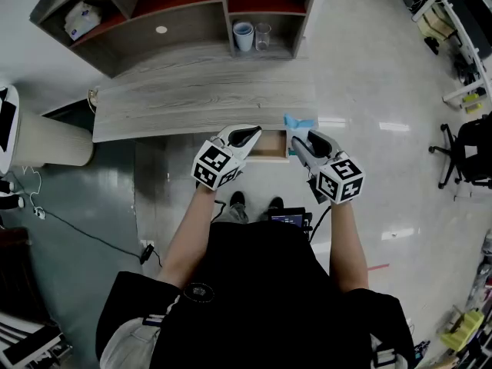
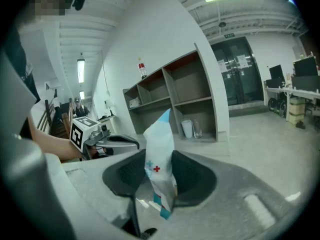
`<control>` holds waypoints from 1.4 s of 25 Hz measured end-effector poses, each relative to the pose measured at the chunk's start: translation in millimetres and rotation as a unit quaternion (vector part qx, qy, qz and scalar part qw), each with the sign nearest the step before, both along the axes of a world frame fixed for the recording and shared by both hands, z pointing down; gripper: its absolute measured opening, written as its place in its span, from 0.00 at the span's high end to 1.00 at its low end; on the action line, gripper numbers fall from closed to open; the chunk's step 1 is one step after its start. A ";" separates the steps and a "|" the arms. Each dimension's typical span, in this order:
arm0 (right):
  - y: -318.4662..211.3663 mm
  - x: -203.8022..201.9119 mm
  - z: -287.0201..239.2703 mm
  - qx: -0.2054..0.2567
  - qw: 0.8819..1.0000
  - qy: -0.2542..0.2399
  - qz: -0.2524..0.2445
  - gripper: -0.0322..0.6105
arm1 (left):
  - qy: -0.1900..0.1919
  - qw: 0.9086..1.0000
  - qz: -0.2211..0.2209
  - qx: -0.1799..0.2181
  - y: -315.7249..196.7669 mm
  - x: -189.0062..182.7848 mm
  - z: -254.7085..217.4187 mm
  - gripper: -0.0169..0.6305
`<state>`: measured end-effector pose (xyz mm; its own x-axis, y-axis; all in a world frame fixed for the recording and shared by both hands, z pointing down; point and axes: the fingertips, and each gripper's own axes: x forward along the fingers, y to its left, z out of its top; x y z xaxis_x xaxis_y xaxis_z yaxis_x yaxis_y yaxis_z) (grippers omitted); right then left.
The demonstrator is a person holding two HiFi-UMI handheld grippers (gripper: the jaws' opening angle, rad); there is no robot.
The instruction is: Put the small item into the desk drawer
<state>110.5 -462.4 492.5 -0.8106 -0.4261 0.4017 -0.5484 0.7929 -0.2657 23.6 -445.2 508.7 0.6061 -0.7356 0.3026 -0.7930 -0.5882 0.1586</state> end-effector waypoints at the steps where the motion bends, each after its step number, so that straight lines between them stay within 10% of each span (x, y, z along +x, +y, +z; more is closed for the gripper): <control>1: -1.2 -0.7 1.8 0.002 1.000 0.007 -0.007 0.71 | 0.001 1.000 -0.002 0.000 -0.6 0.1 1.0 0.97; 35: 13.8 -65.9 171.2 0.016 0.949 0.200 -0.242 0.71 | 0.005 0.995 -0.062 -0.076 15.3 -30.7 128.5 0.97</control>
<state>44.6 -448.6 663.6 -0.6994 -0.0603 0.7122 -0.1696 0.9820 -0.0835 -7.2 -429.9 637.1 0.5163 -0.7517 0.4104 -0.8564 -0.4542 0.2455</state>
